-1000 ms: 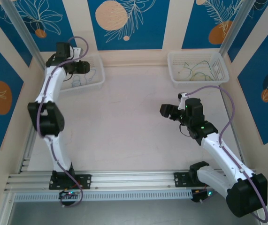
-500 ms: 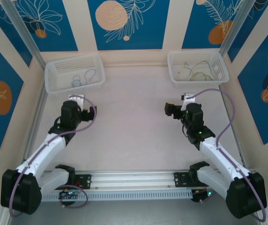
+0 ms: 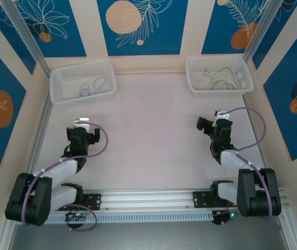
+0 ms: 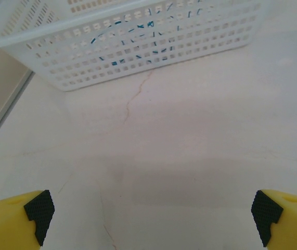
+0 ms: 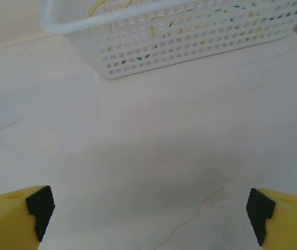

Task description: Untangle the cables

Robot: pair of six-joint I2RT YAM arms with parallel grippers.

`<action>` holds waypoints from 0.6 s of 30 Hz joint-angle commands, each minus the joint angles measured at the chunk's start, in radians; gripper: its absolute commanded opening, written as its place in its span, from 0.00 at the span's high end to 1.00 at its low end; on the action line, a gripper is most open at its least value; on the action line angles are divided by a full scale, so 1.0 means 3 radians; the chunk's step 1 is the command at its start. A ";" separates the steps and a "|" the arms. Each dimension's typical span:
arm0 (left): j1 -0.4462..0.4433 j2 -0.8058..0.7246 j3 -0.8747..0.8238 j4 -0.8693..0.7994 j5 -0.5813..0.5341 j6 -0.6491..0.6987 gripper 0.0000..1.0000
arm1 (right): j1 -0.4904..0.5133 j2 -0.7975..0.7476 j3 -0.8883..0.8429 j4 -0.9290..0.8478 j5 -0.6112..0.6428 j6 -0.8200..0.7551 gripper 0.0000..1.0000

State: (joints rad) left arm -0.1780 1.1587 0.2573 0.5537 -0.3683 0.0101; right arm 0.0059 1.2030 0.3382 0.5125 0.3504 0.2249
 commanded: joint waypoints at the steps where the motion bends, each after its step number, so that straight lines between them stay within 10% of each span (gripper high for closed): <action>1: 0.0082 0.0149 -0.0095 0.0781 -0.0071 0.0043 0.00 | 0.0035 0.0305 -0.0089 0.0941 -0.0248 -0.0276 0.00; 11: 0.0304 0.0987 -0.0167 0.1908 0.0502 -0.0042 0.00 | -0.0011 0.1064 0.0003 0.1484 -0.1056 -0.0485 0.00; 18: 0.0316 0.1246 0.0176 0.1496 0.1037 0.0143 0.00 | -0.0130 0.1079 0.0263 0.1006 -0.1172 -0.0387 0.01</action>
State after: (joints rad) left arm -0.0971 1.5108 0.2436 1.0115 -0.1535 0.0257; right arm -0.0261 1.5124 0.3676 0.8238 0.0456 0.1219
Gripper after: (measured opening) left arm 0.998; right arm 0.995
